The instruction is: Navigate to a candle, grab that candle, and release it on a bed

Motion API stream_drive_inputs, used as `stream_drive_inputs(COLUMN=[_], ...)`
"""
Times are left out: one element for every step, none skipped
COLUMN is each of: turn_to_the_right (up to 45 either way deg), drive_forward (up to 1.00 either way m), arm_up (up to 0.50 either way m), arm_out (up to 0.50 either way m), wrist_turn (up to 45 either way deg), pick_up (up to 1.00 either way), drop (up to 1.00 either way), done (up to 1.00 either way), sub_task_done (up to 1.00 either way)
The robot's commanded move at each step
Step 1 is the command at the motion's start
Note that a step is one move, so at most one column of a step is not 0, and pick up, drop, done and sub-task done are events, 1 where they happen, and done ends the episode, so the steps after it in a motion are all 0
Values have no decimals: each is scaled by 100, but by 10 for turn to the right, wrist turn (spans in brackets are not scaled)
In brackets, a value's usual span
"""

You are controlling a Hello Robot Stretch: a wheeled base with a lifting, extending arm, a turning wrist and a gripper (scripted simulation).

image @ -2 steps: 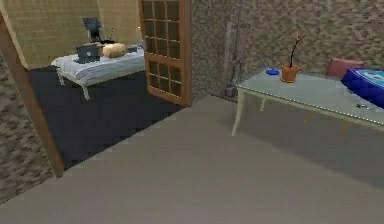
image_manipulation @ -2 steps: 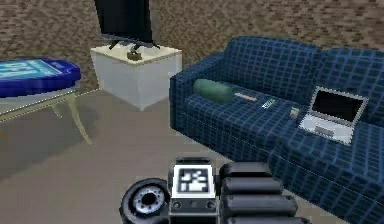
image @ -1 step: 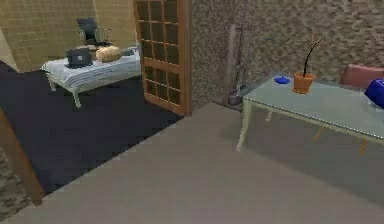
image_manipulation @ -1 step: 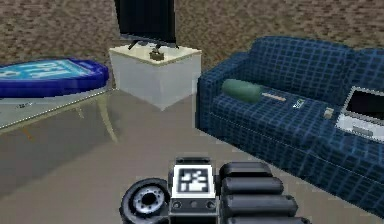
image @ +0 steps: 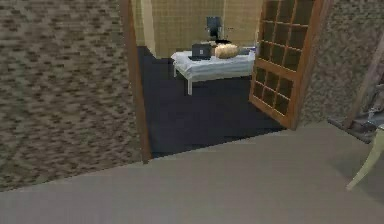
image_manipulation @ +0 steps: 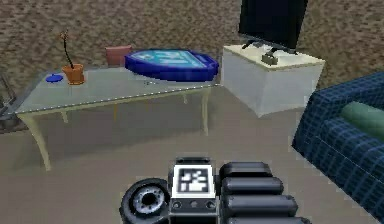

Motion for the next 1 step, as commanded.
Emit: stream_drive_inputs(turn_to_the_right=[0], drive_forward=[100], arm_up=[0], arm_out=[0], wrist_turn=[0], pick_up=[0], drop=[0], done=[0], sub_task_done=[0])
